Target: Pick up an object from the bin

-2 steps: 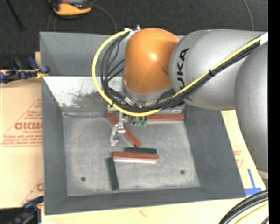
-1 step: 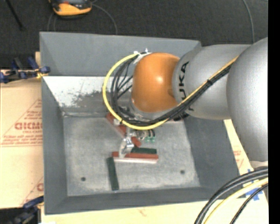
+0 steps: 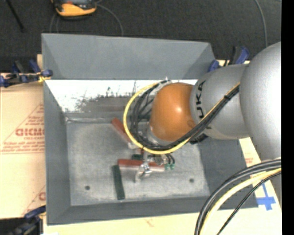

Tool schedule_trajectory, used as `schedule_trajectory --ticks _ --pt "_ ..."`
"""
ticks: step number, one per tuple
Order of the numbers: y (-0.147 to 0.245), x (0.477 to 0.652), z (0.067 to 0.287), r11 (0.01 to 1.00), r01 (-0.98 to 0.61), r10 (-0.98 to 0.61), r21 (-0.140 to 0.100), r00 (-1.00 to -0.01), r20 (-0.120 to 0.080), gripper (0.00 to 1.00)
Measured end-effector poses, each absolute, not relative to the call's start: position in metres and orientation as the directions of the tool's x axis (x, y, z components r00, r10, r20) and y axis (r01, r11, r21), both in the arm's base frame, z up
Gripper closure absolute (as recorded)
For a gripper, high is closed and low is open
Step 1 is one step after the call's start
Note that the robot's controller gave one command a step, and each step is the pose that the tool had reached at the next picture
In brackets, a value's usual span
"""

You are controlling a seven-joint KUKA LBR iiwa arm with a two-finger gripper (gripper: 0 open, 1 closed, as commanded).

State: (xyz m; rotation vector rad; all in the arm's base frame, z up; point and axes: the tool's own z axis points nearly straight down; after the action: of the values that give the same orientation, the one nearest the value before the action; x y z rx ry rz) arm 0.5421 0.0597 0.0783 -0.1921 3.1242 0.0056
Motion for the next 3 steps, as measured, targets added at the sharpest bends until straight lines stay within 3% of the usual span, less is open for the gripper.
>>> schedule_trajectory --ticks 1,2,3 --pt "0.0654 0.5530 0.0767 0.996 -0.091 -0.091 0.004 -0.996 -0.005 0.00" --pt "0.0629 0.5497 0.0780 0.994 -0.108 -0.108 0.003 -0.994 -0.011 0.00" --pt "0.0653 0.5532 0.0811 0.996 -0.093 -0.093 0.002 -0.996 0.010 1.00"
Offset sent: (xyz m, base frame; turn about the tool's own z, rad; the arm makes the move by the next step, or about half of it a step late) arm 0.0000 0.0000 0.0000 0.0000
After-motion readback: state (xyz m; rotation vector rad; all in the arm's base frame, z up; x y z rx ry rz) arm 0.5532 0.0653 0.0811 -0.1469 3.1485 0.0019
